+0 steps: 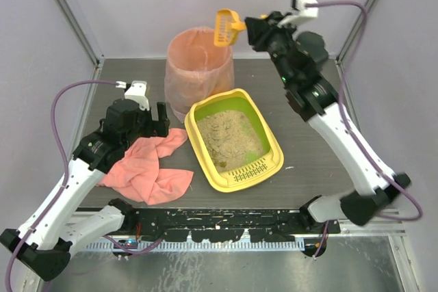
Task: Clean the litter box
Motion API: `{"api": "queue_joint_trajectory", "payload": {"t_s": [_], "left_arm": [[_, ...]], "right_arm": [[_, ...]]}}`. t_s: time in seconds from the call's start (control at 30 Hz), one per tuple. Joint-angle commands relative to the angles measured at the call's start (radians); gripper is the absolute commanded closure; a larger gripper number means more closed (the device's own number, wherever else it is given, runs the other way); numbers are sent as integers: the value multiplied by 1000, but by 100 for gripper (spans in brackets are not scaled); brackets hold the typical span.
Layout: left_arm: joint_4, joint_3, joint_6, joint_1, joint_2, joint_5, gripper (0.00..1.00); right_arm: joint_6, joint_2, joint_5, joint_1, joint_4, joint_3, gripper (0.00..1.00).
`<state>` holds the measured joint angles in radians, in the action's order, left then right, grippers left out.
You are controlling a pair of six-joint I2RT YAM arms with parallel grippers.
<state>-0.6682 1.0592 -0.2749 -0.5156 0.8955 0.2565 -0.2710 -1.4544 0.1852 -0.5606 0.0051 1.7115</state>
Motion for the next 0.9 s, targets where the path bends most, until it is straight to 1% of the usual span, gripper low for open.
{"api": "queue_joint_trajectory", "payload": {"t_s": [0.0, 0.13, 0.23, 0.3, 0.4, 0.47, 0.53, 0.7, 0.87], "left_arm": [[58, -1, -17, 4, 20, -78, 5], [83, -11, -26, 4, 6, -88, 6], [71, -6, -32, 4, 10, -82, 6], [47, 0, -58, 3, 25, -94, 6], [54, -8, -130, 3, 13, -114, 6], [114, -42, -163, 3, -9, -123, 6], [162, -46, -180, 3, -11, -138, 6], [226, -40, -187, -8, 37, -168, 12], [335, -86, -169, -47, 67, -143, 12]], "right_arm": [[-144, 264, 95, -2, -142, -191, 99], [-145, 450, 74, -2, -309, -360, 99], [-156, 528, -7, -2, -414, -446, 99], [-142, 544, -54, -2, -456, -496, 99], [-103, 519, -68, -3, -508, -535, 99], [-77, 494, -72, -2, -503, -569, 99], [-55, 454, -68, -2, -473, -595, 99], [4, 326, -22, -3, -412, -595, 99], [42, 208, 24, -2, -339, -569, 99]]}}
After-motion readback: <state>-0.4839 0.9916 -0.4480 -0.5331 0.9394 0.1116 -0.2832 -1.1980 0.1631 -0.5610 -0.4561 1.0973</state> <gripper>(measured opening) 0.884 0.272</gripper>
